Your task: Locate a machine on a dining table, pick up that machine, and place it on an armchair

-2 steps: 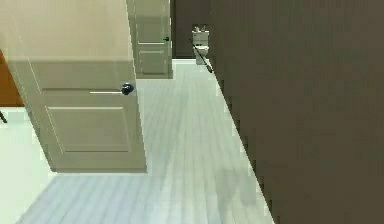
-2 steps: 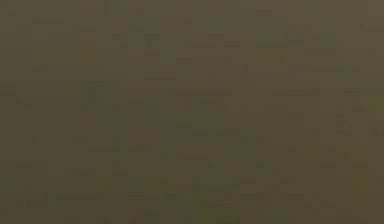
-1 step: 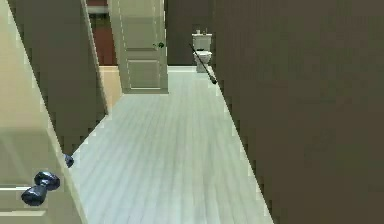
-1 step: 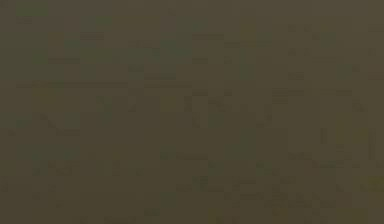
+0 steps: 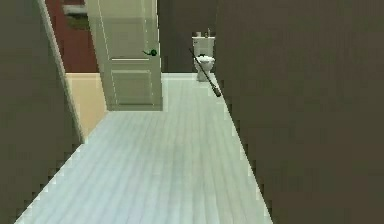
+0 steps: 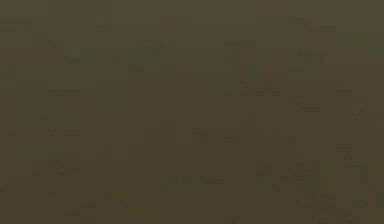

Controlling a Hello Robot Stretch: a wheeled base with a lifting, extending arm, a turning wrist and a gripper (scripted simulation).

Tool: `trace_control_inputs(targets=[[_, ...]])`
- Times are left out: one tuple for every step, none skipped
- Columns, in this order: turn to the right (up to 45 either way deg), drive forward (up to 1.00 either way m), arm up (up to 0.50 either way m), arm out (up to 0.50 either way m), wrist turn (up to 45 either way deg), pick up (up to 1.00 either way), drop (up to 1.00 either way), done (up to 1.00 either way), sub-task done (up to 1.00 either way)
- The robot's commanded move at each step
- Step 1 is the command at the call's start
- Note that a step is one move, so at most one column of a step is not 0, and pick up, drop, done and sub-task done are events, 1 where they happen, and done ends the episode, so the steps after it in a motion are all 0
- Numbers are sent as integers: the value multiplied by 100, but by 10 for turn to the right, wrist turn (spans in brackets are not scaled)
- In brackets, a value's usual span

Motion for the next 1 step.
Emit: trace_control_inputs(targets=[[-60, 0, 0, 0, 0, 0, 0, 0, 0]])
